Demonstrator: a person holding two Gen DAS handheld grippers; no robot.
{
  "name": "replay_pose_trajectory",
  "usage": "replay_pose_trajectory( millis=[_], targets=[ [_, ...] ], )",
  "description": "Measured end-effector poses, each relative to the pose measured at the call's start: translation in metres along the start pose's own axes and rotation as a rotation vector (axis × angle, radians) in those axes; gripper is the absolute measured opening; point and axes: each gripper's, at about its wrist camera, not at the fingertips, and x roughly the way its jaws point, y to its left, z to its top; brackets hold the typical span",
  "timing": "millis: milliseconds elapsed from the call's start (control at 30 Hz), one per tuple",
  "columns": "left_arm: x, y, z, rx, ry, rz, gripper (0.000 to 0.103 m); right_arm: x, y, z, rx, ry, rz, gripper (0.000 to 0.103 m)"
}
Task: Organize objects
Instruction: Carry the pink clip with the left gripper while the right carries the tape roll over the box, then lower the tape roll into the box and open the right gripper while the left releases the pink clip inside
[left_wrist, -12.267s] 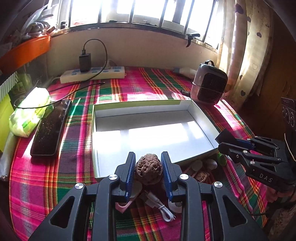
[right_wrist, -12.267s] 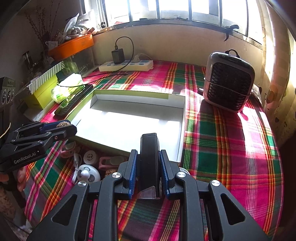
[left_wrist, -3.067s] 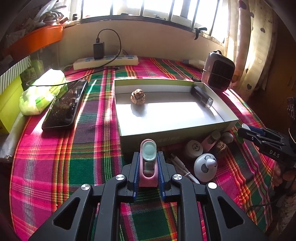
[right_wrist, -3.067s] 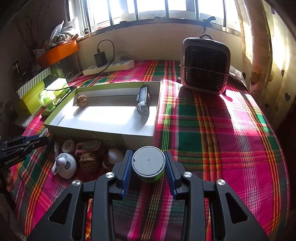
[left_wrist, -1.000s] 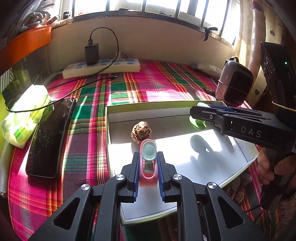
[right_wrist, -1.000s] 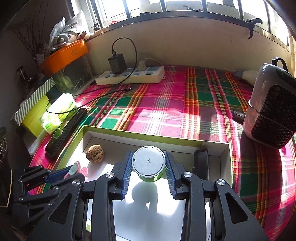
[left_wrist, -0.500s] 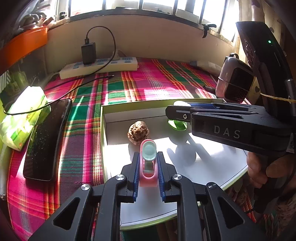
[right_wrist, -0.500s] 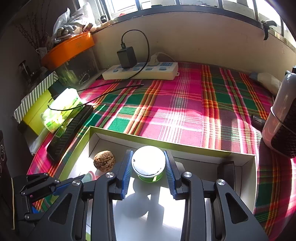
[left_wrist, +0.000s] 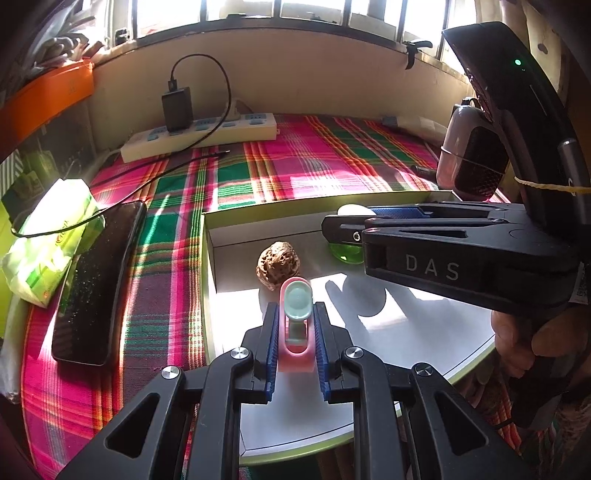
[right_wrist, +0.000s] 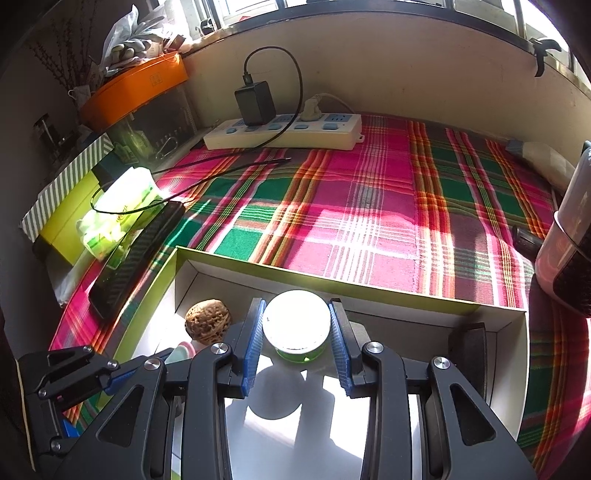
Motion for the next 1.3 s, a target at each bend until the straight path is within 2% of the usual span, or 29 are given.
replay_pose_trajectory(
  millis=[700, 767, 933, 1300],
  targets=[
    [0.001, -0.001, 0.001, 0.007, 0.003, 0.008, 0.018, 0.001, -0.001, 0.001, 0.004, 0.009, -0.007, 0.036],
    [0.001, -0.001, 0.0, 0.006, 0.002, 0.006, 0.019, 0.001, -0.002, 0.001, 0.008, 0.007, -0.008, 0.042],
    [-0.001, -0.002, -0.001, 0.002, 0.002, 0.002, 0.023, -0.003, -0.001, 0.0, 0.01, -0.001, -0.007, 0.047],
    [-0.01, -0.005, -0.006, -0.012, -0.003, -0.006, 0.028, -0.018, -0.004, -0.004, 0.042, -0.028, -0.007, 0.049]
  ],
)
